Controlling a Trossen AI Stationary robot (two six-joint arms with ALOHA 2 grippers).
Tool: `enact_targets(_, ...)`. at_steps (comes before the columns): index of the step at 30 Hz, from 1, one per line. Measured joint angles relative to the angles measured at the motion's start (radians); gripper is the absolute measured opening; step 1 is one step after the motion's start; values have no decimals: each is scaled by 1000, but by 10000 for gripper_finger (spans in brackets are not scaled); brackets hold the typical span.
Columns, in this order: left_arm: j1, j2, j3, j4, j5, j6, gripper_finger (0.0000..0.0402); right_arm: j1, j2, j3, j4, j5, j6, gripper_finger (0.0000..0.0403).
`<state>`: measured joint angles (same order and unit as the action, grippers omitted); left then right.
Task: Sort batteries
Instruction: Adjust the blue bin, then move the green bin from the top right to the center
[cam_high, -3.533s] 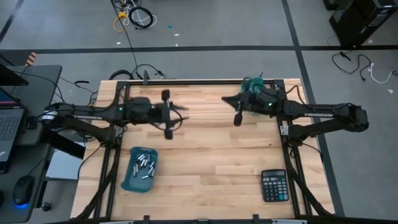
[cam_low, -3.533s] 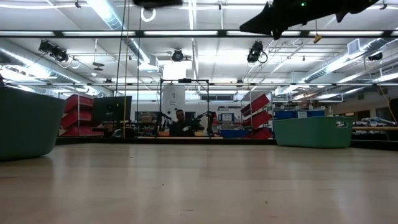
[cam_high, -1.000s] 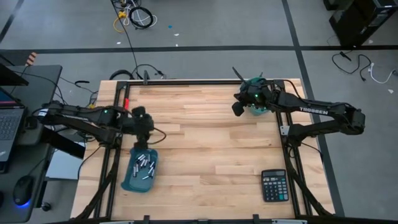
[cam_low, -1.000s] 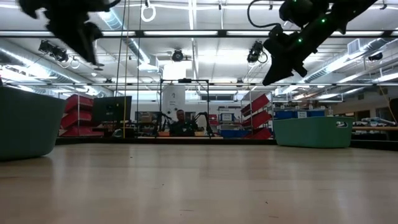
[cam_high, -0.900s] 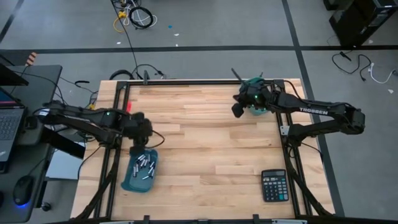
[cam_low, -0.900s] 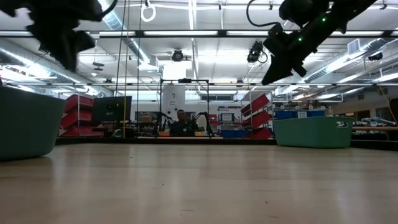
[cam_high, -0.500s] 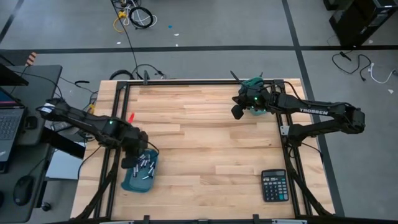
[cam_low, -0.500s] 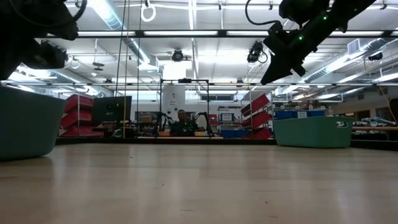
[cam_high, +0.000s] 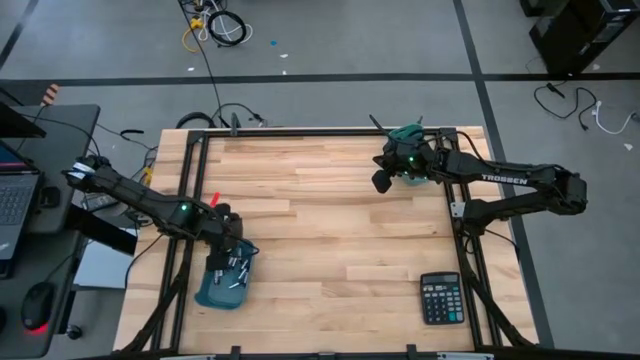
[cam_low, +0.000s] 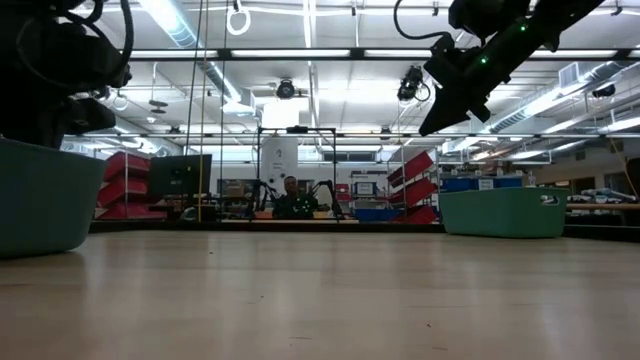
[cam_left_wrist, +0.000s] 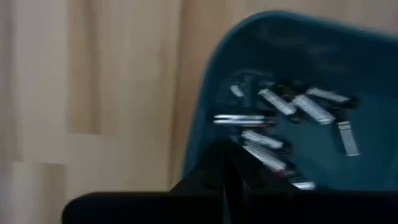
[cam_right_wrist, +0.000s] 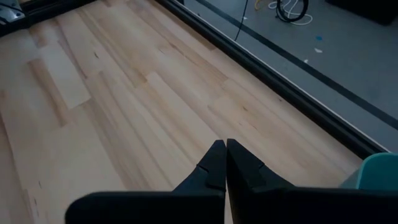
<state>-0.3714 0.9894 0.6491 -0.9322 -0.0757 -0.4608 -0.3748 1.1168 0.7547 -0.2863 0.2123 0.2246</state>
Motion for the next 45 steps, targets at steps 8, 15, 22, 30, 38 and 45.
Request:
enact_targets(8, 4, 0, -1, 1, -175, 63, 0, 0, 0, 0, 0, 1, -3, 0)
enact_targets(15, 45, 0, -1, -18, -299, 64, 0, 0, 0, -1, 0, 2, -3, 0)
enact_targets(22, 85, 0, -1, -61, -349, 13, 0, 0, 0, -1, 0, 3, -18, 1)
enact_targets(30, 124, 0, 42, -167, -433, -32, 0, 0, 0, -1, 0, 3, -18, 1)
enact_targets(38, 93, -1, 224, -120, -89, 112, 0, 0, 0, -1, 0, 3, -18, 0)
enact_targets(45, -9, 3, 298, 8, 350, -106, 0, -1, 0, -1, 9, 3, -18, 0)
